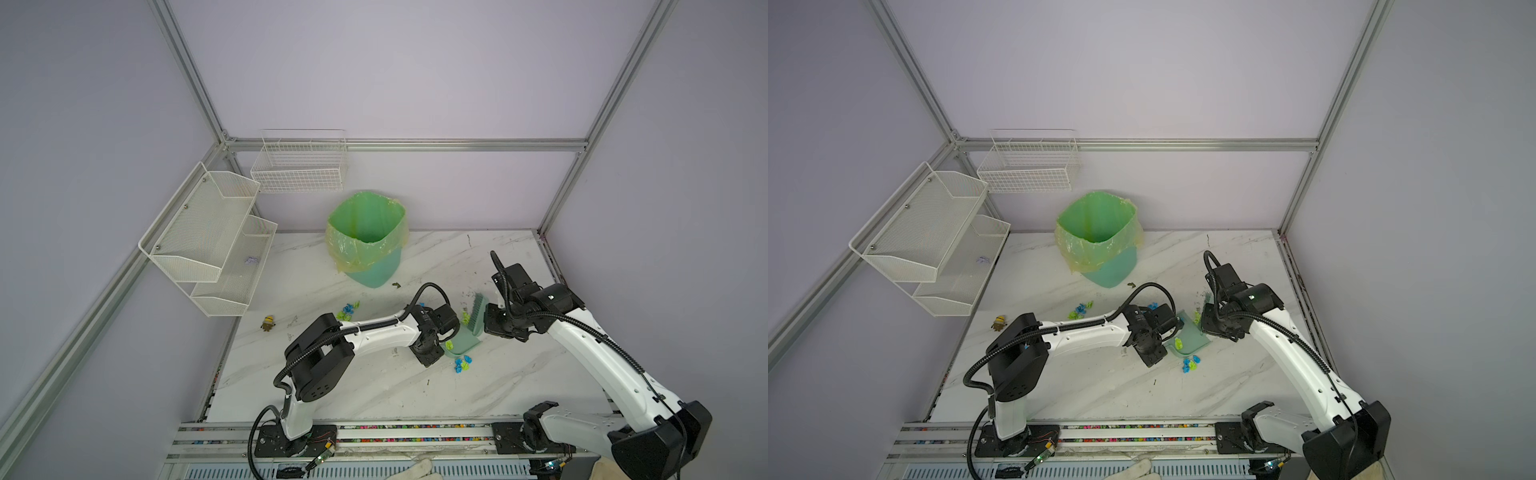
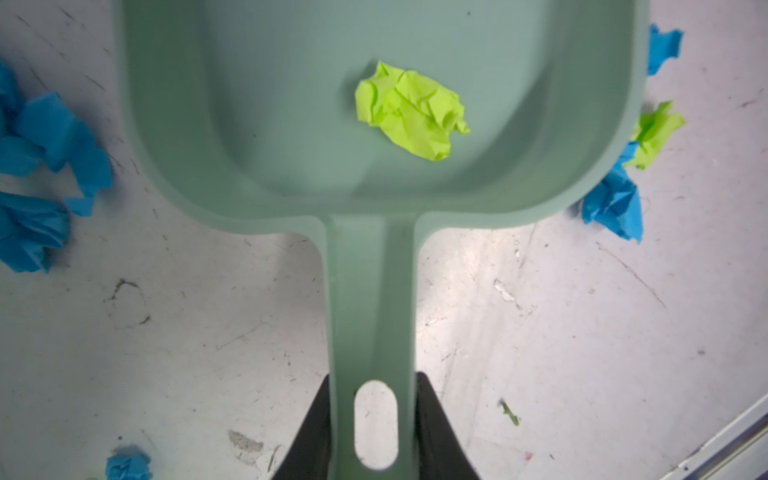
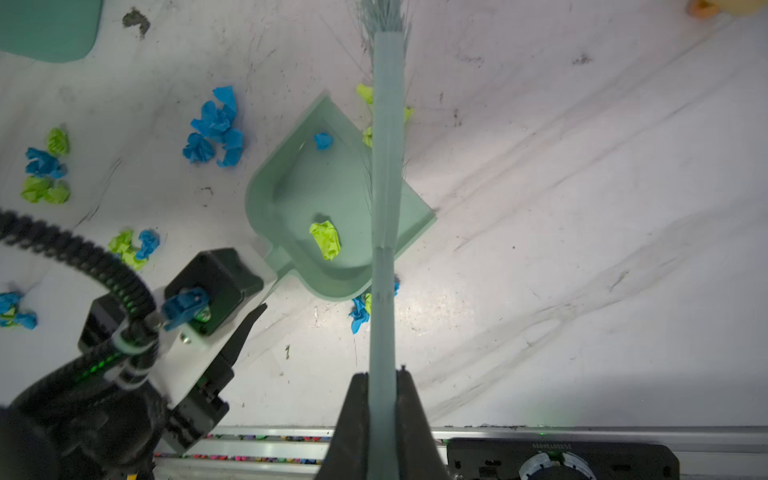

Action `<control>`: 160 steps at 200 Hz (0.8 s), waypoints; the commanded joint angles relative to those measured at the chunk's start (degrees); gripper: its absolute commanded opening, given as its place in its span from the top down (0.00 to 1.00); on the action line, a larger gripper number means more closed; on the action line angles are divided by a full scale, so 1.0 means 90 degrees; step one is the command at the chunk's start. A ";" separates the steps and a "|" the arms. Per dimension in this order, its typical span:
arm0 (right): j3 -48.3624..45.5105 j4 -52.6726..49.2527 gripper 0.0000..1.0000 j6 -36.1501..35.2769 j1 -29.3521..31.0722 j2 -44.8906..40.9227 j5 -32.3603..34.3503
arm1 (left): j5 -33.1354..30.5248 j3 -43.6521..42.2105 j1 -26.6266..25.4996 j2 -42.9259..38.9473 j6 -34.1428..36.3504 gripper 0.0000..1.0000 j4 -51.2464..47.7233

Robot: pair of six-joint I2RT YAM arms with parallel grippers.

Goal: Sweep away the paper scraps from the table
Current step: 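Sweep paper scraps into the dustpan with the brush in the right gripper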

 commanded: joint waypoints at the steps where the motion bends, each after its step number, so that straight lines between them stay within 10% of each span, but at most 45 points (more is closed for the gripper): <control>1: 0.0516 0.0030 1.00 0.0099 0.0007 0.0184 0.0914 | 0.0030 0.0478 0.0046 -0.0024 -0.0051 1.00 -0.0173; 81: 0.0905 0.0842 1.00 -0.0374 0.0008 0.1675 0.1643 | -0.0130 0.0542 0.0074 -0.0065 -0.0021 1.00 -0.0222; 160: -0.0230 0.1635 1.00 -0.0361 0.0193 0.1038 -0.0272 | 0.0126 0.0630 0.0182 0.0047 -0.0070 1.00 -0.0223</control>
